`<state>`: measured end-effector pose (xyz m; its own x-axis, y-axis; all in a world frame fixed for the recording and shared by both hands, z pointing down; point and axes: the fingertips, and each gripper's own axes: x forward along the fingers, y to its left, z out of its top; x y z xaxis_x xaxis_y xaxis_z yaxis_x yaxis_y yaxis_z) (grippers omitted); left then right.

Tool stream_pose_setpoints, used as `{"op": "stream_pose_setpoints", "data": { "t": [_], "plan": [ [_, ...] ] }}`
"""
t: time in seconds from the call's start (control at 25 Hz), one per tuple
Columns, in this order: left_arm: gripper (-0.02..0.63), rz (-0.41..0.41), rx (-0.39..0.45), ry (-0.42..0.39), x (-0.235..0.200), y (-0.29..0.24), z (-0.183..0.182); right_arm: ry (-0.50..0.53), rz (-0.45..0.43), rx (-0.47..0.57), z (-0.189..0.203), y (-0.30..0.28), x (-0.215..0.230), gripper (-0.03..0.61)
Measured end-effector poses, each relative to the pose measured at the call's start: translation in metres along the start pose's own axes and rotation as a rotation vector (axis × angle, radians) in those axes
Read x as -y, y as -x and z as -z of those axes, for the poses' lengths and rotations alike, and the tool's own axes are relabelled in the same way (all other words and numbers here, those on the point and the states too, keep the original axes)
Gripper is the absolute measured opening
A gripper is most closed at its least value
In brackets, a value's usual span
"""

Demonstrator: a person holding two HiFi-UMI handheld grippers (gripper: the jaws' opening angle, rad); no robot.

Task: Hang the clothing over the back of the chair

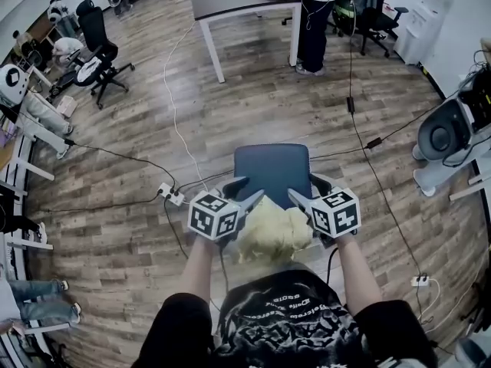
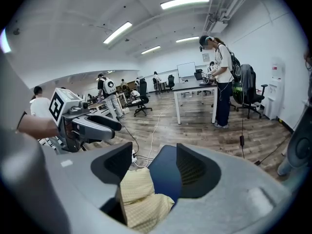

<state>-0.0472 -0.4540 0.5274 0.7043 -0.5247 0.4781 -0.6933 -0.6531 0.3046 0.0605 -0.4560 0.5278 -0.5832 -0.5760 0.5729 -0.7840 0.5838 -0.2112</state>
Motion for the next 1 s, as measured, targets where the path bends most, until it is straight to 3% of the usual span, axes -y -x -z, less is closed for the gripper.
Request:
{"op": "stream_pose_setpoints", "data": {
  "t": [0.28, 0.52, 0.8, 1.0],
  "plan": [
    [0.216, 0.0, 0.135, -0.014, 0.021, 0.025, -0.022, 0.068, 0.036, 0.071, -0.013, 0.022, -0.018, 0.279],
    [0.19, -0.045, 0.245, -0.08, 0.037, 0.056, -0.045, 0.09, 0.068, 0.141, -0.023, 0.043, -0.036, 0.264],
    [0.153, -0.063, 0.309, -0.102, 0.058, 0.079, -0.05, 0.089, 0.098, 0.193, -0.023, 0.065, -0.053, 0.236],
    [0.141, -0.123, 0.319, -0.099, 0.064, 0.093, -0.036, 0.137, 0.111, 0.209, -0.015, 0.075, -0.073, 0.202]
  ]
}}
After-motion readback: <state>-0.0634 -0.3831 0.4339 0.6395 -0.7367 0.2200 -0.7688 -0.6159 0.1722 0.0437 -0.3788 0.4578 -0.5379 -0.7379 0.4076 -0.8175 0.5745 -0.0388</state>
